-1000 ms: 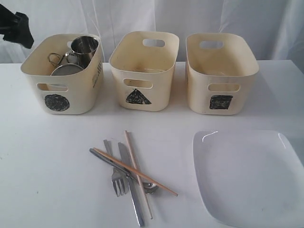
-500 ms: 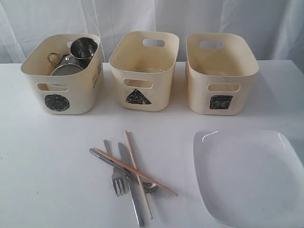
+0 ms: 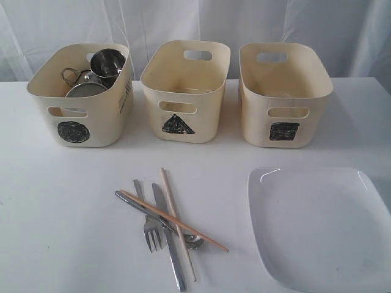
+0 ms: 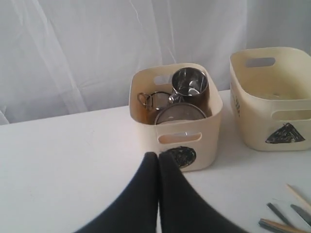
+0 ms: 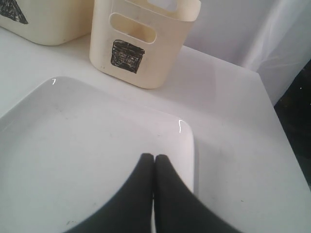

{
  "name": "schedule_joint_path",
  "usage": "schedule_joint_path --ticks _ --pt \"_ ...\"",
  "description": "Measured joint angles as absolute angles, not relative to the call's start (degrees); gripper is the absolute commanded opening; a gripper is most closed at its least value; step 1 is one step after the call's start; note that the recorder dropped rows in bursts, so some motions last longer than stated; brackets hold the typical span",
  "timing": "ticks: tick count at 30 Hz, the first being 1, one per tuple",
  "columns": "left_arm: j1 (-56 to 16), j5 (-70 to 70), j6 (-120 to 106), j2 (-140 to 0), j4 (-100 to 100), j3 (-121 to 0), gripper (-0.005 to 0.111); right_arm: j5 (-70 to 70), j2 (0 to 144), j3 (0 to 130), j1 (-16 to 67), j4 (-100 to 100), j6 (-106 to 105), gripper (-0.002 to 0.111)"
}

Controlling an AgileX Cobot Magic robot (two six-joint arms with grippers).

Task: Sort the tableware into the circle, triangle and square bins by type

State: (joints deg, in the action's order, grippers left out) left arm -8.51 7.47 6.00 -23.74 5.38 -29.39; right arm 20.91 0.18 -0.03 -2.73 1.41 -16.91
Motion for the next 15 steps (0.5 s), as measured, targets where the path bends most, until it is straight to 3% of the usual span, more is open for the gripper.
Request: schedule_joint_path --ticks 6,15 --pt "-8.5 15.8 9.8 -11.8 5.4 -20.4 0.000 20.9 0.2 0.0 -2.7 1.4 -16.9 0.000" --pt "-8.5 30.3 10.1 -10.8 5.5 -18.8 0.000 20.9 0.2 0.0 -2.7 1.4 -16.8 0.000"
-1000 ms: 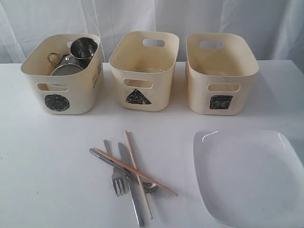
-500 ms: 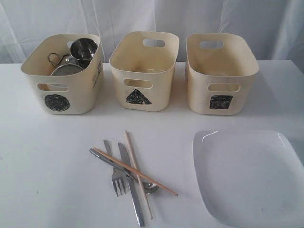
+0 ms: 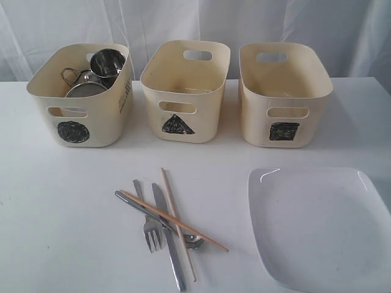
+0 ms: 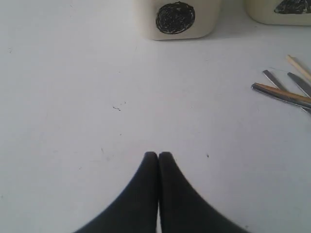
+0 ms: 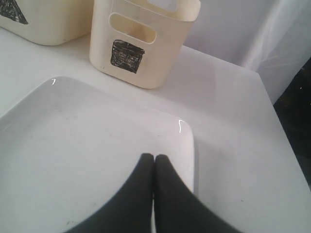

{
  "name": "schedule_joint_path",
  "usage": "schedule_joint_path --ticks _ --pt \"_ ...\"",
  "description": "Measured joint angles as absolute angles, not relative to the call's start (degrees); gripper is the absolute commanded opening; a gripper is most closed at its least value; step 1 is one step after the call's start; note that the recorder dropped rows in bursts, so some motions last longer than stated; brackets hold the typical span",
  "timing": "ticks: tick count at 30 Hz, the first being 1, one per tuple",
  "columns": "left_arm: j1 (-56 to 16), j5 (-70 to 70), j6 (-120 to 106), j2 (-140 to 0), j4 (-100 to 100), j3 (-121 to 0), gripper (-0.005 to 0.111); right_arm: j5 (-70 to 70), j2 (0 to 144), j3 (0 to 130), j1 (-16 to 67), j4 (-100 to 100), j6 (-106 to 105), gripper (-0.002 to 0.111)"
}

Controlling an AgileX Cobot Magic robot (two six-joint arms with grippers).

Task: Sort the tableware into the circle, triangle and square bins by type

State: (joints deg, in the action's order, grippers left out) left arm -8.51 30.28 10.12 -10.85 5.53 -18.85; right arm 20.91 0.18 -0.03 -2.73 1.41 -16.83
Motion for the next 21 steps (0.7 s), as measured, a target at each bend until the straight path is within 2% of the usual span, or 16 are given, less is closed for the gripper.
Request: schedule_joint_path --ticks 8,13,21 --pt "-8.5 30.8 10.1 -10.8 16.0 -18.8 0.000 20.9 0.2 0.0 -2.7 1.4 -16.8 0.000" --pt "-8.2 30.8 7.7 -6.7 15.3 -18.8 0.000 20.9 0.2 0.0 -2.7 1.4 -16.8 0.000" --pt "1.1 30.8 -5.2 -0.8 4.6 -18.8 0.000 20.9 0.2 0.0 -2.7 1.4 -16.8 0.000"
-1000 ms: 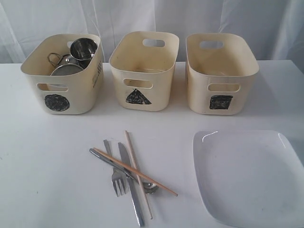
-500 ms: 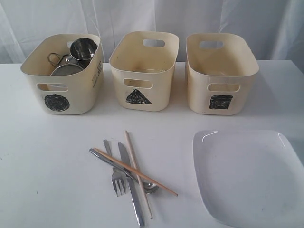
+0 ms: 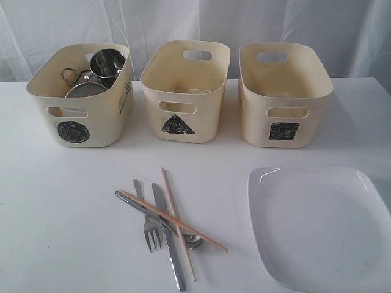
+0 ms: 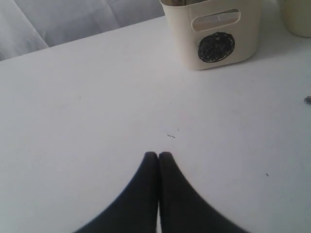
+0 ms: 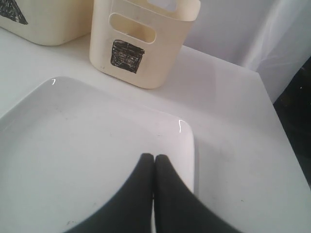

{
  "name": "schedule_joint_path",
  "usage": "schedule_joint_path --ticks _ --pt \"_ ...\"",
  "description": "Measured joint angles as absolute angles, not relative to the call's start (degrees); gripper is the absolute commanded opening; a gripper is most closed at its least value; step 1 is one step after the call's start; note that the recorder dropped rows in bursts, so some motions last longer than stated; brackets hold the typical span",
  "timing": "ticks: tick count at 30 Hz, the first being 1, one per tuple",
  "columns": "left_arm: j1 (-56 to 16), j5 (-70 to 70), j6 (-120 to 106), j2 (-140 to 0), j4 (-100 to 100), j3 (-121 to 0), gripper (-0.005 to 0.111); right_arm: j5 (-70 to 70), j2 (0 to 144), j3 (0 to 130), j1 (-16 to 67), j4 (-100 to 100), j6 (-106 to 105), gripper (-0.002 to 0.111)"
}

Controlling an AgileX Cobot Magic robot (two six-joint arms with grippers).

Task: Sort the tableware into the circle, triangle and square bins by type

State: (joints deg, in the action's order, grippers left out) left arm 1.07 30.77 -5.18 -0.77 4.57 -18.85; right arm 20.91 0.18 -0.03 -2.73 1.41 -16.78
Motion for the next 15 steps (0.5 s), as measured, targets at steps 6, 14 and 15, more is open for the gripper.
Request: schedule_joint_path --ticks 6,14,15 --pt "3.2 30.5 -8.0 -0.4 -2.6 -17.4 0.000 20.9 0.2 0.0 -2.7 1.4 -16.8 0.000" --pt "3.2 28.1 0.0 -0.2 -9.8 -6.4 0.000 20.9 0.2 0.0 -2.7 1.4 -16.8 0.000" --pt "3.2 28.9 0.8 -0.2 -11.1 -5.1 0.000 20.9 0.2 0.0 -2.7 1.4 -16.8 0.000"
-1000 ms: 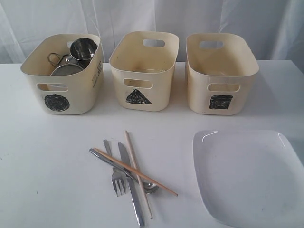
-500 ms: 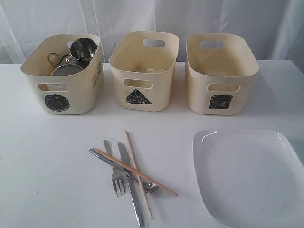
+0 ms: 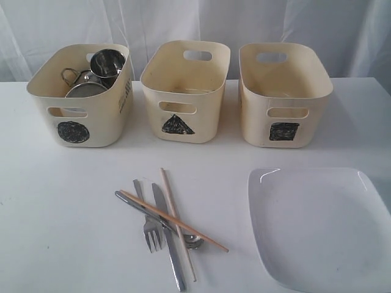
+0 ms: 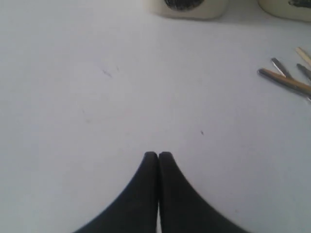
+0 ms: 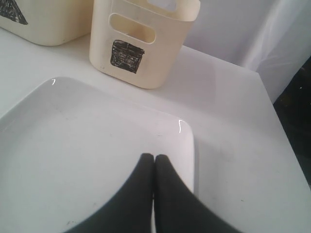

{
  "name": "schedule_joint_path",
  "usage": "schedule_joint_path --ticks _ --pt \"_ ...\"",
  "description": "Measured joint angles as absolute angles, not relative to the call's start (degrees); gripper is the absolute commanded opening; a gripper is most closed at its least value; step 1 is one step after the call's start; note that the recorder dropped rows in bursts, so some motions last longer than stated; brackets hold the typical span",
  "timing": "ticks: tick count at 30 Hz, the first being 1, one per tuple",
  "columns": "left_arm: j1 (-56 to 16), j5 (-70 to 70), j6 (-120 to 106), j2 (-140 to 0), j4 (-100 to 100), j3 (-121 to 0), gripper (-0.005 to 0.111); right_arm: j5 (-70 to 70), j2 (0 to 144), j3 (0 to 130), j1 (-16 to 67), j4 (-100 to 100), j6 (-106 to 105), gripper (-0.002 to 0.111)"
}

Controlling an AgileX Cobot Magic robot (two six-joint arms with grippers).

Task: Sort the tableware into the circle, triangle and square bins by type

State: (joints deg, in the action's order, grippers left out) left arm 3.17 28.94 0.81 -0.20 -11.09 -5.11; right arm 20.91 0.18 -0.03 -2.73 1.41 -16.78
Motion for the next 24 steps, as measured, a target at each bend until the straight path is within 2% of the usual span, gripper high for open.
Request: schedule_joint_path --ticks 2,7,11,24 --pt "3.2 28.3 1.9 -0.2 -12.7 -2.6 0.000 20.9 0.2 0.0 -2.7 1.4 -16.7 0.000" --pt "3.2 14.3 -6.2 -0.2 -10.3 -1.5 0.000 20.9 0.2 0.0 -2.7 1.4 -16.7 0.000" --pt "3.2 19.4 -5.9 -0.2 -8.8 -0.6 0.000 20.9 0.2 0.0 -2.7 1.4 -16.7 0.000" --pt "3.2 19.4 -8.8 -0.2 -9.2 -0.5 0.000 20.9 0.2 0.0 -2.7 1.4 -16.6 0.000"
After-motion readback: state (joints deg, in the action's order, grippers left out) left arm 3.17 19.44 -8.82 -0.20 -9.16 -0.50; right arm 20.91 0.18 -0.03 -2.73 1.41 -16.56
